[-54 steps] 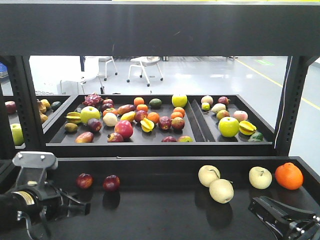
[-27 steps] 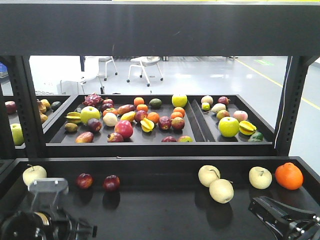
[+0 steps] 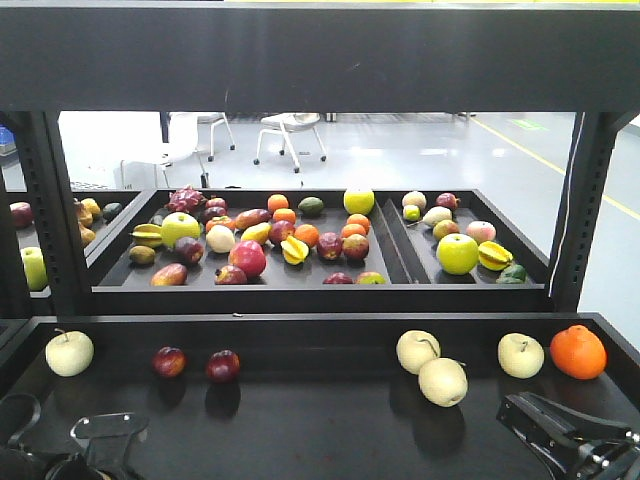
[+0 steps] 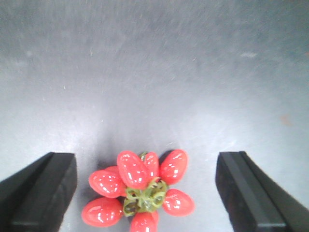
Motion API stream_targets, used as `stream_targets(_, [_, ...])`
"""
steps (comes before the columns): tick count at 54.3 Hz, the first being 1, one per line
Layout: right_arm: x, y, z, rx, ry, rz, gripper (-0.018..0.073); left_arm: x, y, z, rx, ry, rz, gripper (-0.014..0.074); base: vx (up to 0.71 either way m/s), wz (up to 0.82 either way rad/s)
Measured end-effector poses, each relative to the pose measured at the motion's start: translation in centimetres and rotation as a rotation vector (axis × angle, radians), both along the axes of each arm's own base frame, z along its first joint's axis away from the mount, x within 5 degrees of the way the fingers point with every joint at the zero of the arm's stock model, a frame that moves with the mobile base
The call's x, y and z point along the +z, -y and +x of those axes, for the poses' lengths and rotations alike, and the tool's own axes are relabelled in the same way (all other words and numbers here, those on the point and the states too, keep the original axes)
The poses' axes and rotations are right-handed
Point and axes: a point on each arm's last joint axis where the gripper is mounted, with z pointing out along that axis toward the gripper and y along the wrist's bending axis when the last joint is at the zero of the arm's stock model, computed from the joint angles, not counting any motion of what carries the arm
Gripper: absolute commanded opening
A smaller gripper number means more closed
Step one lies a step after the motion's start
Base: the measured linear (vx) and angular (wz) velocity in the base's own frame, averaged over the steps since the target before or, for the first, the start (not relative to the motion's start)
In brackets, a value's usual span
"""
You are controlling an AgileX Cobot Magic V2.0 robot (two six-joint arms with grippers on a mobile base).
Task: Pick snacks and fruit into basket
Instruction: 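Close the left gripper on the tomato cluster stem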
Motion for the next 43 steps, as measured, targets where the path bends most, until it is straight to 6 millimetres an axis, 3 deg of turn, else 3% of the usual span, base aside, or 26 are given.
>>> stream_targets(19, [0.0, 0.0, 0.0, 0.0, 0.0, 0.0, -0.0009, -2.9, 0.0, 0.3, 0.002, -0.052, 0.017, 0.0603, 0.0, 0.0])
stream_targets(43, [0.0, 0.0, 0.0, -0.001, -0.001, -0.001, -0.0009, -3.2, 0.1, 0.9, 0.009, 0.011, 0.01, 0.059, 0.0, 0.0])
